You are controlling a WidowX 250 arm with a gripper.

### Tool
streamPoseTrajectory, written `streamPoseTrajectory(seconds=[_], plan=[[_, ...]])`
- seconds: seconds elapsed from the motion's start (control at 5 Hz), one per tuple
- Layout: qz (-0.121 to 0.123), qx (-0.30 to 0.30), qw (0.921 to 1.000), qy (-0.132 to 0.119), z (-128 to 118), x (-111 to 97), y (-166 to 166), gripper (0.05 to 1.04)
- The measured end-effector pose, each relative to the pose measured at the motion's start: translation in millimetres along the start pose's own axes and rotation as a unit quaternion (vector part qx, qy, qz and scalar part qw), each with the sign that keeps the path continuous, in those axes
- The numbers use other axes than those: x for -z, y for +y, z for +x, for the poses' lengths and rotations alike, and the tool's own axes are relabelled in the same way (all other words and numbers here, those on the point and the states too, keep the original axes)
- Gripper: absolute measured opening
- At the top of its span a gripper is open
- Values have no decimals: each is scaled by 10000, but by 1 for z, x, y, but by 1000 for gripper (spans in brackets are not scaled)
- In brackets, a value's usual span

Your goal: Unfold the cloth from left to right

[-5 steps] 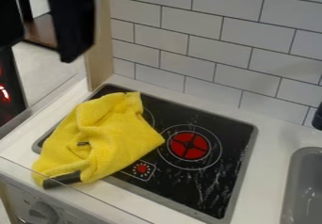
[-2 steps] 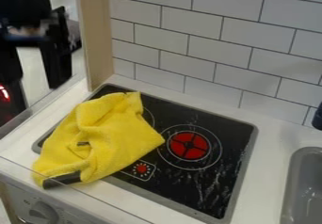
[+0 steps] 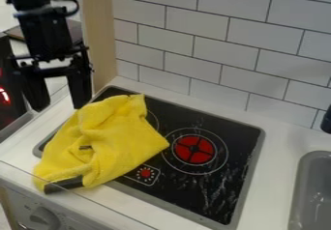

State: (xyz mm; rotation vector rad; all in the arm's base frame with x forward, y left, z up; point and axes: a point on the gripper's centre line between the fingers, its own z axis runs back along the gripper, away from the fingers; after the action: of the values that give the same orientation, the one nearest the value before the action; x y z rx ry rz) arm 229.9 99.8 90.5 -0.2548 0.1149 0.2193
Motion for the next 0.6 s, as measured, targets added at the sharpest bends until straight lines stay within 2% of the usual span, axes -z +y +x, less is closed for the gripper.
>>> streamPoseTrajectory(seconds=[0.6], plan=[[-24, -56, 10000, -38, 30, 19, 12, 1000]])
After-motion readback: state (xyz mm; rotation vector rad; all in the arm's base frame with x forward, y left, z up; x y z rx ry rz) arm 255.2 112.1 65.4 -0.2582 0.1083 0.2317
